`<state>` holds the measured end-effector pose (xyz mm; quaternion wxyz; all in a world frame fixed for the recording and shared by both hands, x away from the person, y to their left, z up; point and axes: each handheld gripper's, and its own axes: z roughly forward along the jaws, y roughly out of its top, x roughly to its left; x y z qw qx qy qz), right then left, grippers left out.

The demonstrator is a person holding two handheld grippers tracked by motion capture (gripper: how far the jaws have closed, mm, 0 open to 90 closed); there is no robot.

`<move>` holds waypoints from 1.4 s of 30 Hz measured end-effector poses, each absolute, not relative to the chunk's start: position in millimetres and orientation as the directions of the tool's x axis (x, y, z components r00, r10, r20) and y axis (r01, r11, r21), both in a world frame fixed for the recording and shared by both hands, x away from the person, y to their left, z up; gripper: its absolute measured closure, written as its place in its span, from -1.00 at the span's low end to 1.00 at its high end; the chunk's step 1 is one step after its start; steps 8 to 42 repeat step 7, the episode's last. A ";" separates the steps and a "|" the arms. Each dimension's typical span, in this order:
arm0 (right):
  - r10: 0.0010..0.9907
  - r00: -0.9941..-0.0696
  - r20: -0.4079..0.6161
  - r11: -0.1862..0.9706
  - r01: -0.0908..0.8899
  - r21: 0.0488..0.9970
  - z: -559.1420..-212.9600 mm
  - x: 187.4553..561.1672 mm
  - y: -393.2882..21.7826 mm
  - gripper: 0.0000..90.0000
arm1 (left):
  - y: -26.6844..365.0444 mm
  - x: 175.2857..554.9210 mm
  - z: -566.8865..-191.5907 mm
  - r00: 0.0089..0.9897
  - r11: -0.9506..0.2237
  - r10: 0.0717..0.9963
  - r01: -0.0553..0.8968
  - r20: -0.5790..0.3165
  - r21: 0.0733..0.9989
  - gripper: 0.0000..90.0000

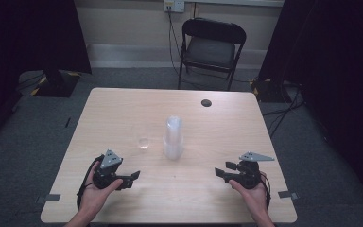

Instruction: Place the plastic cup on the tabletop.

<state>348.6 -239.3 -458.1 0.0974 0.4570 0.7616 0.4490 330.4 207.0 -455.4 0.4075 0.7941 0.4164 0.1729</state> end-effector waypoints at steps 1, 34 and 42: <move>0.786 -0.561 0.258 0.180 0.607 0.774 -458.6 348.4 -239.3 -0.16 | 209.3 329.2 -459.4 0.611 -0.334 0.789 0.516 -0.065 0.789 -0.64; 0.820 -0.532 0.210 0.198 0.607 0.769 -463.6 350.8 -240.1 -0.32 | 209.9 330.6 -469.9 0.612 -0.354 0.789 0.536 -0.063 0.766 -0.62; 0.820 -0.532 0.210 0.198 0.607 0.769 -463.6 350.8 -240.1 -0.32 | 209.9 330.6 -469.9 0.612 -0.354 0.789 0.536 -0.063 0.766 -0.62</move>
